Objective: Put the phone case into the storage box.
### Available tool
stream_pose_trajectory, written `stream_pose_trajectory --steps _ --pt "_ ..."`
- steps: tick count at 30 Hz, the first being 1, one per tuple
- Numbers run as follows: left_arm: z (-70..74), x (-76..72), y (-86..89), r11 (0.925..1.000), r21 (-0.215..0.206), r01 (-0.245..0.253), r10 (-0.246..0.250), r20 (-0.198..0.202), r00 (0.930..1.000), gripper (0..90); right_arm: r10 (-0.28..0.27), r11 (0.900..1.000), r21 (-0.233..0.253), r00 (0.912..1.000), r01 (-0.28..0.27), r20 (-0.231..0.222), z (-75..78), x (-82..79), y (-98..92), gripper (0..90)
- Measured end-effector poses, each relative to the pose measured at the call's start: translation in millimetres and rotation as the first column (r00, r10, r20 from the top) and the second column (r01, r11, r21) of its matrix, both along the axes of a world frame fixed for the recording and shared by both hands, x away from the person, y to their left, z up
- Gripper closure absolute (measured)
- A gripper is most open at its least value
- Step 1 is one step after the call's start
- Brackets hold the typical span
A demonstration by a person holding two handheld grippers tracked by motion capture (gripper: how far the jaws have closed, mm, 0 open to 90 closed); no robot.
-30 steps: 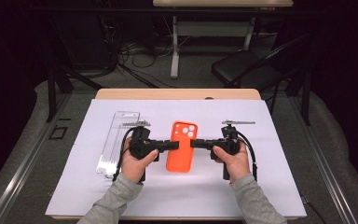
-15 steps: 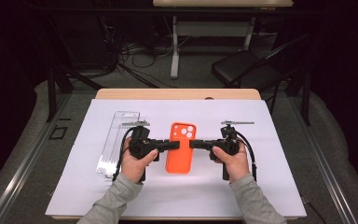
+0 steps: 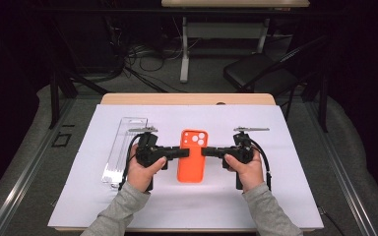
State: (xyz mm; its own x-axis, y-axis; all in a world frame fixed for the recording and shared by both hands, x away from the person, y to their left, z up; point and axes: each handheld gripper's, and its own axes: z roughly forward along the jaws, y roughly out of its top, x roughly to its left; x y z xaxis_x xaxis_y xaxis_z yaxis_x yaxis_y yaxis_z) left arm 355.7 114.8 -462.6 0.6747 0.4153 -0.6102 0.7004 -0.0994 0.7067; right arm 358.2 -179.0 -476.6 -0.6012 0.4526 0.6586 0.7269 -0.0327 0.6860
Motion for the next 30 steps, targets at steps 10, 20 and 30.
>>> stream_pose_trajectory --steps 10,20,30 --pt "0.8 1.5 1.5 0.9999 0.012 -0.003 0.003 0.0 1.0 64.4 -0.003 1.0 -0.024 1.0 0.003 0.003 0.6 -0.5 -0.4 83.6" --pt "3.3 3.3 5.5 0.9995 0.023 -0.02 0.02 0.007 0.9998 59.0 -0.029 0.999 -0.041 0.9995 0.029 0.016 2.3 0.1 -4.6 83.6" --pt "2.8 5.2 6.1 0.9988 0.041 -0.026 0.025 0.009 0.9996 52.1 -0.061 0.994 -0.087 0.9967 0.065 0.053 3.9 -0.3 -7.7 83.6"
